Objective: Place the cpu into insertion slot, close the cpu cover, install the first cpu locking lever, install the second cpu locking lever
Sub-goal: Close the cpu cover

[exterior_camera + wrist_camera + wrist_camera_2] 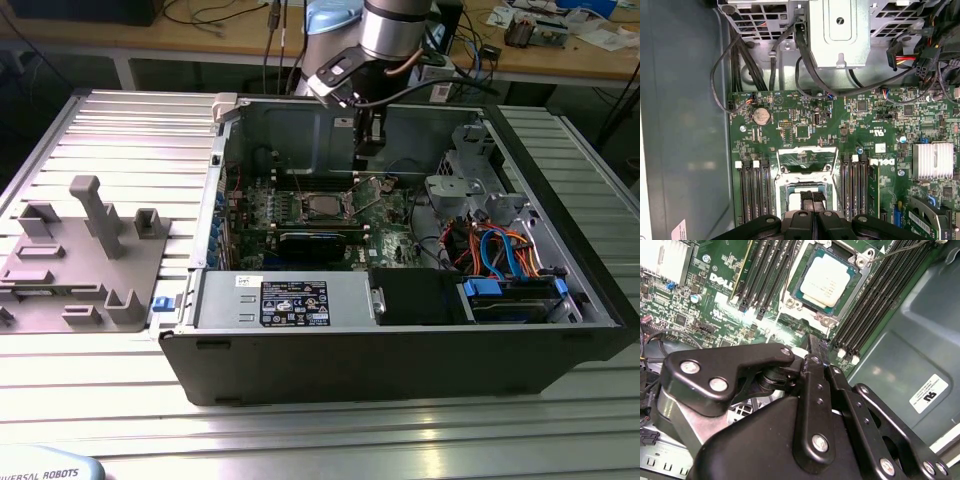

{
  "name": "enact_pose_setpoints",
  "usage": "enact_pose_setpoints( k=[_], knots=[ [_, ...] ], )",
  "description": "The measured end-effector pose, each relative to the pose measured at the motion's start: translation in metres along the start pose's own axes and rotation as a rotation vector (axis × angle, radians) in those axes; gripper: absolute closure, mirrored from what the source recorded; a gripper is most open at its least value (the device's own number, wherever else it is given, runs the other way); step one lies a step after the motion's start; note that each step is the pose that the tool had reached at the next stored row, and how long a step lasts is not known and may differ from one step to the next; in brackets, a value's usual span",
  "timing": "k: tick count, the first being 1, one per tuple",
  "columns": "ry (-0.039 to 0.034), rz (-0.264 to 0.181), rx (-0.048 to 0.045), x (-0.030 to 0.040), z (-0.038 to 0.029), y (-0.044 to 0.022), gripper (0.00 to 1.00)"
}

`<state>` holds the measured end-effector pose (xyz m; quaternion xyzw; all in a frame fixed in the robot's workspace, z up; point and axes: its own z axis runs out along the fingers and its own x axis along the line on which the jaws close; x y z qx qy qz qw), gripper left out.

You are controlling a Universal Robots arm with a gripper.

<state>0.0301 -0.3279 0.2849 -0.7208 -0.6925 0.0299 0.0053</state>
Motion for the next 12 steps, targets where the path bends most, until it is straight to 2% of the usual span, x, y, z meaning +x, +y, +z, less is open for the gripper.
enact_pose_setpoints(
  k=[12],
  knots=[
    [0.0000, 0.000, 0.0001, 0.0002, -0.0002, 0.0037, 0.89]
  ],
)
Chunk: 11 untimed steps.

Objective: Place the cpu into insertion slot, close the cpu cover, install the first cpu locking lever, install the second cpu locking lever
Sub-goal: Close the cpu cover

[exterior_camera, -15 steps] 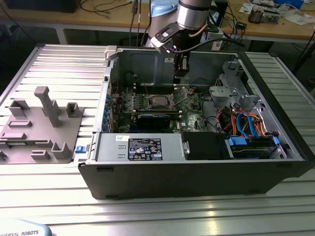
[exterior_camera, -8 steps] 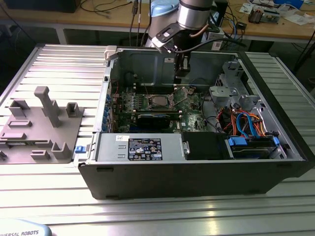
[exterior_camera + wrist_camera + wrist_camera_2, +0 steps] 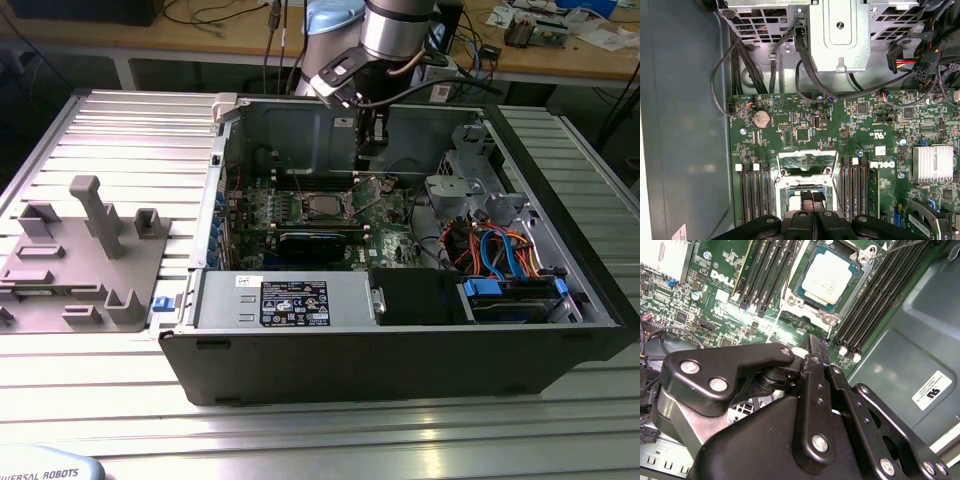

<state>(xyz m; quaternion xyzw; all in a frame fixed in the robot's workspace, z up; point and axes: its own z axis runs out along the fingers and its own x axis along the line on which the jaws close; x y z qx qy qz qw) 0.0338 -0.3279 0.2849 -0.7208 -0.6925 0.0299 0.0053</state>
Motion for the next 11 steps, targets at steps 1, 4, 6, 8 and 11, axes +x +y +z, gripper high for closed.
enact_pose_setpoints(
  k=[1, 4, 6, 8, 11],
  knots=[
    [0.0000, 0.000, 0.0000, 0.0000, 0.0000, 0.0003, 0.89],
    [0.0000, 0.000, 0.0000, 0.0000, -0.0001, 0.0012, 0.89],
    [0.0000, 0.000, 0.0000, 0.0001, 0.0000, 0.0017, 0.89],
    [-0.0002, 0.000, 0.0001, 0.0000, 0.0001, 0.0027, 0.89],
    [0.0038, 0.000, 0.0007, 0.0002, 0.0014, 0.0043, 0.89]
  ],
)
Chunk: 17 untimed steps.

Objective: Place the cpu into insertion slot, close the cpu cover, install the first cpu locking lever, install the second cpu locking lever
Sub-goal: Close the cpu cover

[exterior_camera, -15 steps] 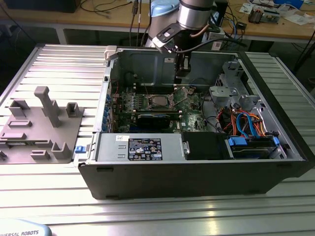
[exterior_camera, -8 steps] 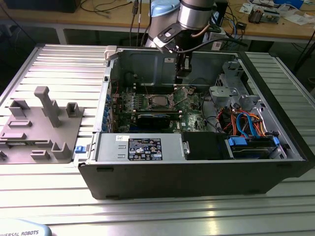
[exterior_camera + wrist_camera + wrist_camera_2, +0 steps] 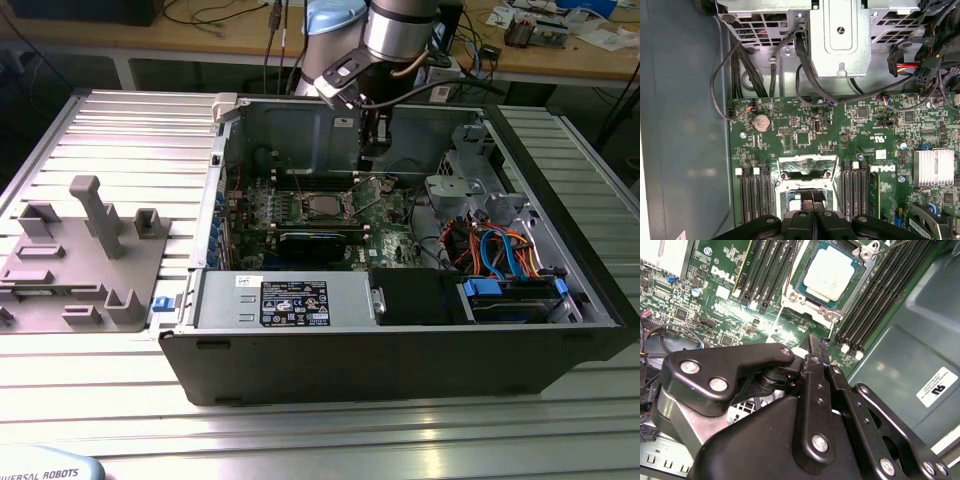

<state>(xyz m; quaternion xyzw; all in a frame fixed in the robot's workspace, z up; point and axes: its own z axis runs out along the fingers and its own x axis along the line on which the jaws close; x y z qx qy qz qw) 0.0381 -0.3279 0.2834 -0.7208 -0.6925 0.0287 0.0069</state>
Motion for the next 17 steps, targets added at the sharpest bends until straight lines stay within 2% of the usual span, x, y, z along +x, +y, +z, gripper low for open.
enact_pose_setpoints(
  k=[3, 8, 17],
  knots=[
    [0.0042, -0.001, 0.0001, 0.0001, 0.0002, 0.0005, 0.89],
    [0.0034, -0.019, -0.0003, 0.0001, 0.0001, 0.0028, 0.89],
    [0.0034, -0.019, -0.0003, 0.0002, 0.0000, 0.0058, 0.89]
  ],
)
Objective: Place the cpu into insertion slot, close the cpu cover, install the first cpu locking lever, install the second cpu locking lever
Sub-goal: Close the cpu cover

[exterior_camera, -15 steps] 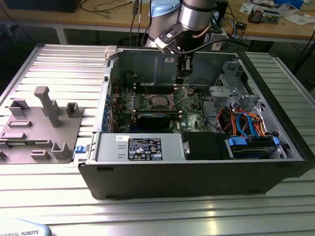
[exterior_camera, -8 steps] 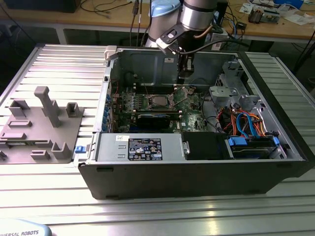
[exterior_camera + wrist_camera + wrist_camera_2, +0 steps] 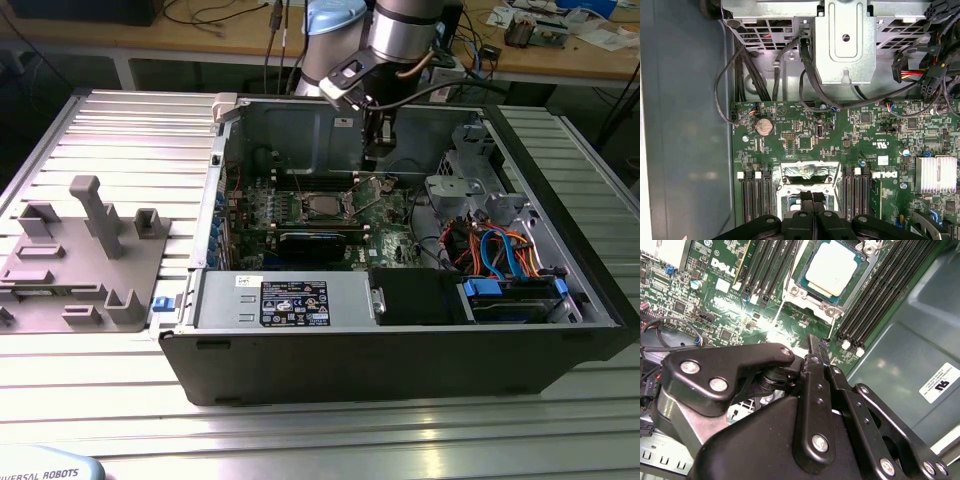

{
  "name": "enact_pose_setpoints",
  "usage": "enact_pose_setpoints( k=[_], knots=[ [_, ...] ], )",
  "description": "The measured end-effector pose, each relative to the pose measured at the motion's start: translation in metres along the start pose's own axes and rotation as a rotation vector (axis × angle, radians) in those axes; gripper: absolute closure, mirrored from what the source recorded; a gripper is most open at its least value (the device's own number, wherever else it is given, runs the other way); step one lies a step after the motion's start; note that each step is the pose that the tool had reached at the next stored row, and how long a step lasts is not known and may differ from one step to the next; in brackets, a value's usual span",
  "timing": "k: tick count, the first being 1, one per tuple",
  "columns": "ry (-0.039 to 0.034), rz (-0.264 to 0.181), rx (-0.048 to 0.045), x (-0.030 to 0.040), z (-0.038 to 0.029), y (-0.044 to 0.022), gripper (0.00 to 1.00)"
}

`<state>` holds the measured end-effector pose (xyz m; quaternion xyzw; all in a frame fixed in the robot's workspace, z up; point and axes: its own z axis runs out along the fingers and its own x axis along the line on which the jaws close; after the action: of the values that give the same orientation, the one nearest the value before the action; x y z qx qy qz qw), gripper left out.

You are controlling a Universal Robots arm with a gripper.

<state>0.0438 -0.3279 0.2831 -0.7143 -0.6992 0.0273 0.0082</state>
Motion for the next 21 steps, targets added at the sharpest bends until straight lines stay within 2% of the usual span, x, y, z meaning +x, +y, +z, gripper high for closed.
enact_pose_setpoints(
  k=[21],
  knots=[
    [0.0000, 0.000, 0.0000, 0.0002, -0.0002, 0.0105, 0.89]
  ],
)
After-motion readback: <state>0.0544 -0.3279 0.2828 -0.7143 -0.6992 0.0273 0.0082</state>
